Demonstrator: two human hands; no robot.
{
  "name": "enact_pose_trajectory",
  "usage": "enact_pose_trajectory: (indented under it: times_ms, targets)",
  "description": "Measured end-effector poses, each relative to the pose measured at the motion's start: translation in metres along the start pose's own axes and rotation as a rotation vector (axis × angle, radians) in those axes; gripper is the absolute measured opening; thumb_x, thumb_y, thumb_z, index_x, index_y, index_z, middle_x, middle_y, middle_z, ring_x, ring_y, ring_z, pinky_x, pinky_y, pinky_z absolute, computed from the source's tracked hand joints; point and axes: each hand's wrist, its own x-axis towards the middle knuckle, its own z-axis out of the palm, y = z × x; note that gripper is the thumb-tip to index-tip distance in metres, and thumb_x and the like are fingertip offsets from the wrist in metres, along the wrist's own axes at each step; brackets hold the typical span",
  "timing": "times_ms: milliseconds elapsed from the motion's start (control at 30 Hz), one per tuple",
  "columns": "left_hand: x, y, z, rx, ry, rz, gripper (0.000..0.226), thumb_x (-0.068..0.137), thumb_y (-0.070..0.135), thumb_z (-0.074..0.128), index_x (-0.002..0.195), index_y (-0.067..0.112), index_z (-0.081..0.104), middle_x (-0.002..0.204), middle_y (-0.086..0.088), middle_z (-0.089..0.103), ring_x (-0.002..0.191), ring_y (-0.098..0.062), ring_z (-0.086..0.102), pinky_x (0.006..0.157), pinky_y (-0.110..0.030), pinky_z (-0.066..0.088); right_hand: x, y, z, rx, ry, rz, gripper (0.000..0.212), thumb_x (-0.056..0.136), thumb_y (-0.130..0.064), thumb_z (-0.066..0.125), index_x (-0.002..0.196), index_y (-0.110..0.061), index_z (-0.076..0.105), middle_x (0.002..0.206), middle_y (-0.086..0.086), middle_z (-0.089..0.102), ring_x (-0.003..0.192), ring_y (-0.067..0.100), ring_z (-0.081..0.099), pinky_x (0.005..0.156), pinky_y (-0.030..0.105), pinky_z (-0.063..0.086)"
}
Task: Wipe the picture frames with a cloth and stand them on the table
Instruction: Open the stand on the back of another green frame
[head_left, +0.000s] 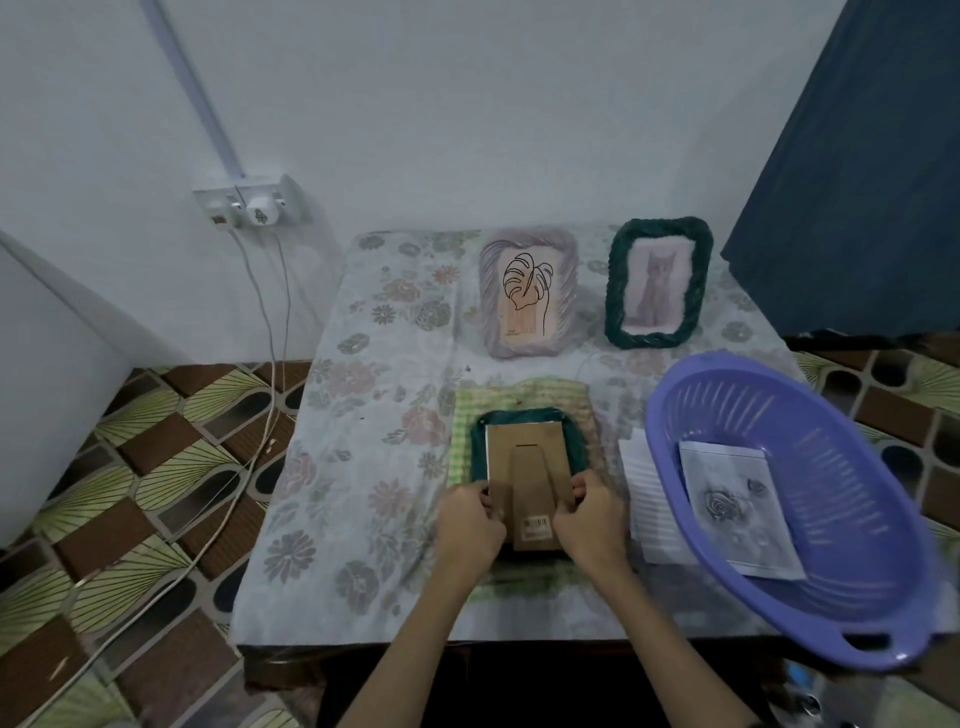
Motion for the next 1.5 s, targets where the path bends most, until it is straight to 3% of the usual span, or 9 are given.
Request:
enact_pose_trajectory:
  times_ms: [467, 567, 633, 767, 933, 1067, 1300, 1400, 1500]
  targets:
    - [0.004, -0.006, 0.004, 0.055, -0.031, 0.027, 0.056, 0.088, 0.011, 0.060, 0.140, 0.019, 0.041, 0.113, -0.005, 0.055, 0.085, -0.011, 0.051, 0.068, -0.017, 0.041, 0.002, 0.003, 0.004, -0.049, -0.031, -0.032, 0.024, 0.085, -0.006, 0.051, 0.109, -0.006, 0.050, 0.105, 0.012, 0.054, 0.093, 0.025, 0.054, 0.070, 0.030, 0.044]
    - [0.000, -0.004, 0.000, 0.194, -0.064, 0.078, 0.054, 0.092, 0.017, 0.055, 0.143, 0.020, 0.038, 0.130, -0.005, 0.045, 0.105, -0.018, 0.052, 0.090, -0.029, 0.044, 0.003, 0.004, 0.003, -0.096, -0.052, -0.055, 0.013, 0.085, -0.006, 0.051, 0.096, -0.009, 0.044, 0.104, 0.014, 0.051, 0.087, 0.023, 0.049, 0.067, 0.030, 0.039]
    - [-0.002, -0.002, -0.006, 0.457, -0.041, 0.162, 0.047, 0.094, 0.024, 0.052, 0.139, 0.022, 0.042, 0.141, 0.001, 0.032, 0.130, -0.022, 0.034, 0.110, -0.049, 0.025, 0.003, 0.003, 0.002, -0.136, -0.064, -0.081, 0.014, 0.085, -0.006, 0.050, 0.088, -0.011, 0.038, 0.105, 0.014, 0.049, 0.083, 0.022, 0.045, 0.065, 0.029, 0.035]
    - [-0.001, 0.003, -0.015, 0.667, -0.122, 0.320, 0.044, 0.097, 0.032, 0.042, 0.136, 0.012, 0.044, 0.154, 0.006, 0.019, 0.147, -0.022, -0.001, 0.110, -0.062, -0.006, 0.005, 0.003, -0.005, -0.174, -0.122, -0.142, 0.020, 0.083, -0.003, 0.053, 0.078, -0.012, 0.036, 0.104, 0.012, 0.043, 0.083, 0.020, 0.039, 0.066, 0.027, 0.032]
    - [-0.004, 0.010, -0.011, 0.771, -0.178, 0.341, 0.057, 0.097, 0.048, 0.037, 0.130, 0.003, 0.050, 0.157, -0.004, 0.015, 0.147, -0.020, 0.004, 0.115, -0.052, -0.005, 0.013, 0.008, -0.031, -0.189, -0.307, -0.192, 0.028, 0.079, -0.001, 0.059, 0.108, -0.001, 0.060, 0.097, 0.011, 0.060, 0.085, 0.021, 0.054, 0.073, 0.029, 0.047]
    - [-0.006, 0.009, -0.007, 0.818, -0.183, 0.339, 0.056, 0.099, 0.045, 0.035, 0.136, 0.003, 0.043, 0.157, -0.010, 0.009, 0.146, -0.019, 0.005, 0.117, -0.051, -0.004, 0.013, 0.024, -0.041, -0.330, -0.381, -0.303, 0.058, 0.077, -0.022, 0.074, 0.129, -0.013, 0.052, 0.121, 0.006, 0.058, 0.100, 0.016, 0.054, 0.080, 0.019, 0.040]
    - [-0.008, 0.003, -0.003, 0.707, -0.114, 0.318, 0.078, 0.095, 0.054, 0.034, 0.148, 0.001, 0.010, 0.154, -0.005, 0.012, 0.143, -0.018, 0.016, 0.117, -0.042, 0.005, 0.011, 0.032, -0.036, -0.601, -0.388, -0.549, 0.053, 0.089, -0.028, 0.059, 0.134, -0.006, 0.045, 0.136, 0.005, 0.043, 0.122, 0.023, 0.042, 0.100, 0.033, 0.039]
    - [-0.009, 0.001, -0.003, 0.751, -0.089, 0.328, 0.079, 0.094, 0.058, 0.027, 0.149, 0.005, 0.007, 0.156, -0.002, 0.009, 0.145, -0.018, 0.012, 0.117, -0.046, 0.001, 0.004, 0.040, -0.032, -0.657, -0.270, -0.675, 0.044, 0.087, -0.023, 0.062, 0.125, -0.003, 0.053, 0.130, 0.009, 0.049, 0.118, 0.025, 0.048, 0.096, 0.031, 0.043]
    - [-0.010, -0.001, -0.003, 0.765, -0.074, 0.320, 0.076, 0.095, 0.059, 0.023, 0.150, 0.009, 0.007, 0.158, 0.000, 0.006, 0.147, -0.021, 0.003, 0.115, -0.052, -0.005, -0.003, 0.050, -0.025, -0.634, -0.098, -0.761, 0.053, 0.045, -0.021, 0.091, 0.092, -0.009, 0.072, 0.094, 0.002, 0.069, 0.080, 0.017, 0.067, 0.066, 0.023, 0.053]
